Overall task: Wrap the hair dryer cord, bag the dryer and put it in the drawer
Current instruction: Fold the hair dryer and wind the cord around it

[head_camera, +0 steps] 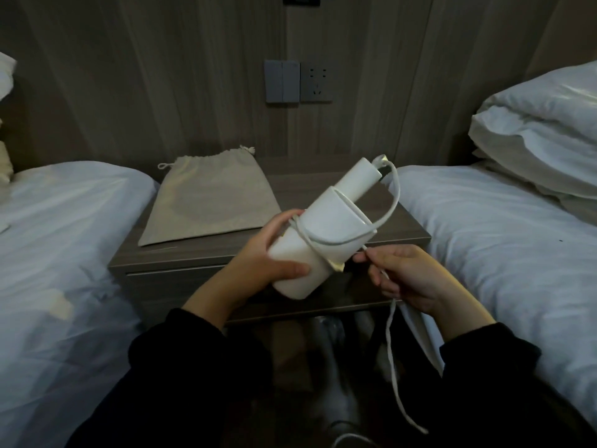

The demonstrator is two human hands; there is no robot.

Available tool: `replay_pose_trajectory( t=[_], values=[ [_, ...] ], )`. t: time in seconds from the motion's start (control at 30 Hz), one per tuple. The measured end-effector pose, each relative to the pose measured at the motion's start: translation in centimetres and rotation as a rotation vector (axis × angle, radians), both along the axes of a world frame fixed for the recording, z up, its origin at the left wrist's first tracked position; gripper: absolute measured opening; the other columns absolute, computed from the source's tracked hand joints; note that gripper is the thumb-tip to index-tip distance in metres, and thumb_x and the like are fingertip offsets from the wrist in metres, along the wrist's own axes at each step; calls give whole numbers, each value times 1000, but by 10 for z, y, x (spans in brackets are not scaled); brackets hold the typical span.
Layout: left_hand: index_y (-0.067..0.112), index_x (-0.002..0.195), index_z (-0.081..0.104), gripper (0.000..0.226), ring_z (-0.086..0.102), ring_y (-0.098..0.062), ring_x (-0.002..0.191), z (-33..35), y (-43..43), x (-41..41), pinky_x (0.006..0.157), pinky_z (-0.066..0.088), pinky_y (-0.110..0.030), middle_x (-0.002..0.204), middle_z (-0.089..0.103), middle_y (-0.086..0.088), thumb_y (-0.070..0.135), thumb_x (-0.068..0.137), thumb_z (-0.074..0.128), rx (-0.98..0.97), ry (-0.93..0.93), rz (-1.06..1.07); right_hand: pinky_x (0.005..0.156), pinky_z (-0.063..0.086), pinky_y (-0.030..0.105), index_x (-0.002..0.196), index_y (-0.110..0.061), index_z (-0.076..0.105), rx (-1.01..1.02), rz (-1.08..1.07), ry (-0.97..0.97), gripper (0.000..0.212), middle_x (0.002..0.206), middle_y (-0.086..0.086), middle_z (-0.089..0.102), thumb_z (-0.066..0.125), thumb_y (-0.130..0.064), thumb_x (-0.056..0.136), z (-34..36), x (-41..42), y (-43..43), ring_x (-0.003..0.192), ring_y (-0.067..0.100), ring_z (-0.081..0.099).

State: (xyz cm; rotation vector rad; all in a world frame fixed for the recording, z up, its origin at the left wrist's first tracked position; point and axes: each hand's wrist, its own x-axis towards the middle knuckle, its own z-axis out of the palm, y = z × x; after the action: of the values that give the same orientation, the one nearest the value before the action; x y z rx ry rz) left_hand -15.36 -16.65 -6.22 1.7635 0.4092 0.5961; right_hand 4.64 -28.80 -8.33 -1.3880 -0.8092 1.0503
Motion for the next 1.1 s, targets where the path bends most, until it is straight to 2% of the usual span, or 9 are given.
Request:
replay_pose_trajectory(
  t=[0.2, 0.33, 0.43, 0.6, 0.67, 0.73, 0.87, 1.0, 1.1],
  values=[
    [52, 108, 46, 70, 56, -13, 107, 6, 1, 1, 83, 50, -27, 121, 54, 8, 40, 44, 75, -18, 48, 109, 36, 29, 16, 89, -7, 70, 1, -75, -403, 24, 44, 1, 54, 46, -13, 94, 15, -14, 2, 29, 7, 35],
    [47, 119, 42, 70, 52, -8, 101, 8, 1, 3, 74, 43, -20, 114, 52, 12, 26, 64, 81, 118, 118, 222, 38, 31, 13, 76, -15, 72, -14, -141, -601, 25, 38, -2, 52, 52, -19, 91, 28, -19, -2, 30, 5, 38],
    [46, 124, 39, 78, 49, -8, 104, 9, -3, 5, 81, 43, -24, 118, 48, 11, 38, 55, 76, 125, 121, 281, 44, 36, 12, 70, -13, 71, -47, -102, -806, 26, 34, -8, 51, 55, -21, 89, 33, -30, -4, 35, 1, 44],
    [38, 136, 32, 84, 43, -14, 112, 13, -2, 7, 90, 43, -31, 127, 41, 10, 36, 66, 78, 196, 204, 330, 44, 35, 14, 73, -19, 71, -81, -93, -756, 23, 35, -9, 50, 56, -21, 89, 38, -34, -6, 34, 1, 43],
    [40, 138, 29, 87, 43, -14, 113, 10, 0, 6, 95, 43, -33, 133, 41, 8, 33, 67, 79, 215, 253, 378, 47, 35, 17, 69, -23, 70, -113, -72, -845, 22, 37, -7, 51, 58, -22, 88, 38, -35, -6, 37, 1, 45],
    [44, 138, 28, 90, 43, -14, 113, 6, -1, 7, 99, 42, -34, 137, 41, 6, 33, 65, 80, 214, 277, 418, 47, 34, 15, 69, -16, 71, -157, -34, -971, 24, 46, -2, 53, 58, -24, 87, 37, -41, -5, 43, 5, 48],
    [47, 138, 25, 93, 45, -13, 109, 0, -4, 7, 96, 44, -33, 135, 42, 4, 34, 64, 80, 239, 304, 397, 60, 43, 30, 79, -1, 70, -224, 22, -1113, 32, 71, 18, 65, 58, -30, 86, 34, -46, -5, 68, 27, 60],
    [47, 139, 23, 95, 46, -17, 116, 0, -7, 6, 100, 44, -37, 136, 42, 3, 39, 63, 79, 352, 320, 394, 55, 37, 25, 69, -2, 65, -222, 70, -1152, 35, 60, 9, 55, 59, -33, 85, 44, -47, -12, 57, 16, 50],
    [45, 142, 20, 97, 46, -16, 112, 2, -10, 4, 97, 42, -34, 128, 46, 3, 40, 64, 77, 558, 332, 426, 48, 31, 20, 60, 0, 56, -173, 93, -1150, 42, 51, 2, 43, 63, -35, 82, 53, -49, -20, 49, 10, 38]
  ],
)
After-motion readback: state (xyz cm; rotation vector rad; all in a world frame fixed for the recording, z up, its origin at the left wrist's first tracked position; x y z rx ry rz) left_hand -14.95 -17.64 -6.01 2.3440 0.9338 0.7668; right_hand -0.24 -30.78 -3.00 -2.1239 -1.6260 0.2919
